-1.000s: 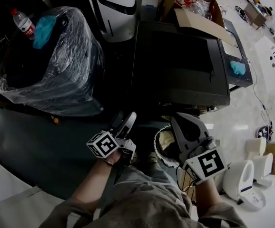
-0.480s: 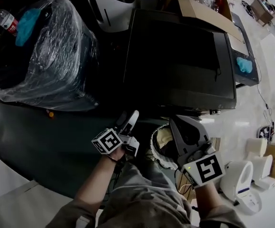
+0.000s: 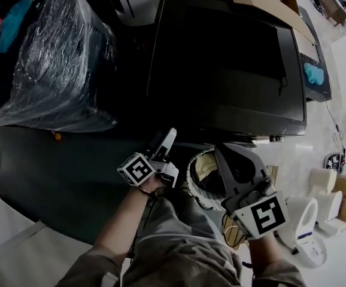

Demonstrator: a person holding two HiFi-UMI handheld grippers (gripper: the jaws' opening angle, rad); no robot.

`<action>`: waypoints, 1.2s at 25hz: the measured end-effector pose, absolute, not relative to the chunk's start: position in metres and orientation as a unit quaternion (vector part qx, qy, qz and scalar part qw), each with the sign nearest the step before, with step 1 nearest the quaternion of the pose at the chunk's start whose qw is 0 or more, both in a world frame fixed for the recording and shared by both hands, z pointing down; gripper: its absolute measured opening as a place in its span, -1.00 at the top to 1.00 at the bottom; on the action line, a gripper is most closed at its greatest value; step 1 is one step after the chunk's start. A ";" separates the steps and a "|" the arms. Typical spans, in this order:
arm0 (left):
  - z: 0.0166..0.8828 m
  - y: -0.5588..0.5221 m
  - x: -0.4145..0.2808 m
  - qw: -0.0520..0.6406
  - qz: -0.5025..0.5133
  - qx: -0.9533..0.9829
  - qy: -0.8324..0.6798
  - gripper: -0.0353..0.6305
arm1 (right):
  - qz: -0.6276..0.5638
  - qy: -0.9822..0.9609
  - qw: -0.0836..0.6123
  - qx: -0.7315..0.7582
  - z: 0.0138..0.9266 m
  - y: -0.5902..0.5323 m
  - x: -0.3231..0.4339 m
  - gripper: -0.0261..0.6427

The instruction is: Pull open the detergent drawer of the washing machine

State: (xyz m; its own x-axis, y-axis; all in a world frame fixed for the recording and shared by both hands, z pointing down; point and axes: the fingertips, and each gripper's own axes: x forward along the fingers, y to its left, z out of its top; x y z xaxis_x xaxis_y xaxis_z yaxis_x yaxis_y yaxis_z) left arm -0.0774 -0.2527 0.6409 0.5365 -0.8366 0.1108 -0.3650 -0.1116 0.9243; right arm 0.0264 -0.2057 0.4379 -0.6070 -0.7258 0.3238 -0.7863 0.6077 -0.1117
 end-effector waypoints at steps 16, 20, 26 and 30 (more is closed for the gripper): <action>0.649 -0.267 -0.072 0.546 -0.288 0.677 -0.401 -0.45 | 0.142 -0.886 0.127 0.423 0.471 -0.213 0.027 0.82; 0.647 -0.267 -0.072 0.550 -0.295 0.676 -0.392 -0.45 | 0.143 -0.886 0.132 0.422 0.476 -0.212 0.029 0.82; 0.645 -0.263 -0.072 0.559 -0.298 0.668 -0.390 -0.42 | 0.144 -0.888 0.134 0.416 0.475 -0.206 0.028 0.82; 0.647 -0.256 -0.073 0.570 -0.299 0.657 -0.393 -0.39 | 0.148 -0.883 0.129 0.426 0.473 -0.202 0.029 0.82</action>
State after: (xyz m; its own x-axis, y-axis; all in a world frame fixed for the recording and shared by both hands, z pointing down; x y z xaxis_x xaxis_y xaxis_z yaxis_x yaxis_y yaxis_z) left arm -0.0732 -0.2557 0.6471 0.5125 -0.8569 0.0558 -0.1765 -0.0415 0.9834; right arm 0.0286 -0.2015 0.4726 -0.6041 -0.7136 0.3549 -0.7903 0.5936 -0.1518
